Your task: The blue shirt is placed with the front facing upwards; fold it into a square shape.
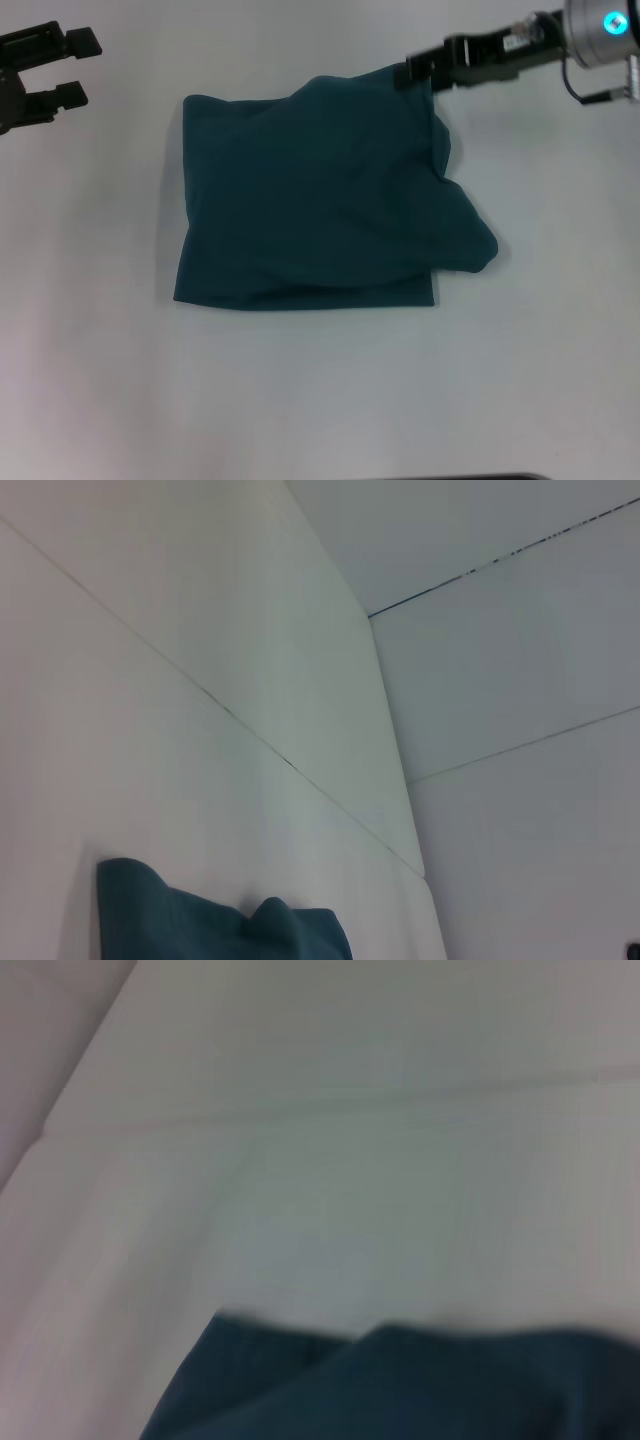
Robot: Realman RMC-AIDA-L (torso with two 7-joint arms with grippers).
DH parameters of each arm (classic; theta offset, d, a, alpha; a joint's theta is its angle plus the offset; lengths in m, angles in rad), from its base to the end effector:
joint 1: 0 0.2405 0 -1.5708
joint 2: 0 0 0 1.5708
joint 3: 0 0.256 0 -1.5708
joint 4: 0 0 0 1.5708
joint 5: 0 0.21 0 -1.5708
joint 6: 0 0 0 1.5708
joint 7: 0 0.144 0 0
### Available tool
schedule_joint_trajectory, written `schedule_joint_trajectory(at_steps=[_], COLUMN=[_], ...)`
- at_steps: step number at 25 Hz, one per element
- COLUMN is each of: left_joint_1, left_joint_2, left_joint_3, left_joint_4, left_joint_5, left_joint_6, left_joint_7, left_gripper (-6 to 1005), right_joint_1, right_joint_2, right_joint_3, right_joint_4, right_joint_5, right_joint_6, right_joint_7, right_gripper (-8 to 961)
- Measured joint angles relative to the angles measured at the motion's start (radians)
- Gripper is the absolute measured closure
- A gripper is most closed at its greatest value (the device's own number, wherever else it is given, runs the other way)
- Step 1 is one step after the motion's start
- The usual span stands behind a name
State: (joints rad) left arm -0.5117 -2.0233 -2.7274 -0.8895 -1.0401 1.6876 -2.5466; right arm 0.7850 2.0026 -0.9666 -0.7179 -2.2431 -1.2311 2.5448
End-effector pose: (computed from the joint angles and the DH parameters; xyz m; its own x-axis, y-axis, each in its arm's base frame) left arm -0.2819 0.3361 0.0922 -0.0594 0.8398 0.5396 0.9426 -0.1308 0.3072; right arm 0.2127 0.4211 0.0041 0.3702 -0.8705 -0.3243 -0.9286 -0.3371 -0.1551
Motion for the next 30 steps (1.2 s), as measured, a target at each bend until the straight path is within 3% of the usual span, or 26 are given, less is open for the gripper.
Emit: schedule_joint_trajectory(at_steps=[7,17,22,30], left_joint_1=[0.001,0.001,0.001,0.004], left_joint_2=[0.006,0.012,0.010,0.009], left_joint_3=[0.002,0.003,0.006,0.003], left_joint_4=[-0.002,0.000,0.001,0.001], left_joint_5=[0.000,0.001,0.001,0.000], left_joint_6=[0.002,0.003,-0.004,0.002], left_joint_7=[-0.002,-0.002,0.004,0.006], left_gripper=[155,157,157,158], right_joint_1=[-0.038,-0.123,-0.126,-0.111], right_joint_2=[-0.061,-0.103,-0.093,-0.031], right_joint_3=[0.076,0.096,0.096,0.087], right_joint_4=[-0.023,-0.032,-0.035,-0.027], right_joint_5=[-0.001,-0.126,-0.194,-0.199], right_joint_6=[-0.300,-0.522,-0.523,-0.422], right_joint_7=[0.000,0.042,0.046,0.010], right_gripper=[299,317,326,341])
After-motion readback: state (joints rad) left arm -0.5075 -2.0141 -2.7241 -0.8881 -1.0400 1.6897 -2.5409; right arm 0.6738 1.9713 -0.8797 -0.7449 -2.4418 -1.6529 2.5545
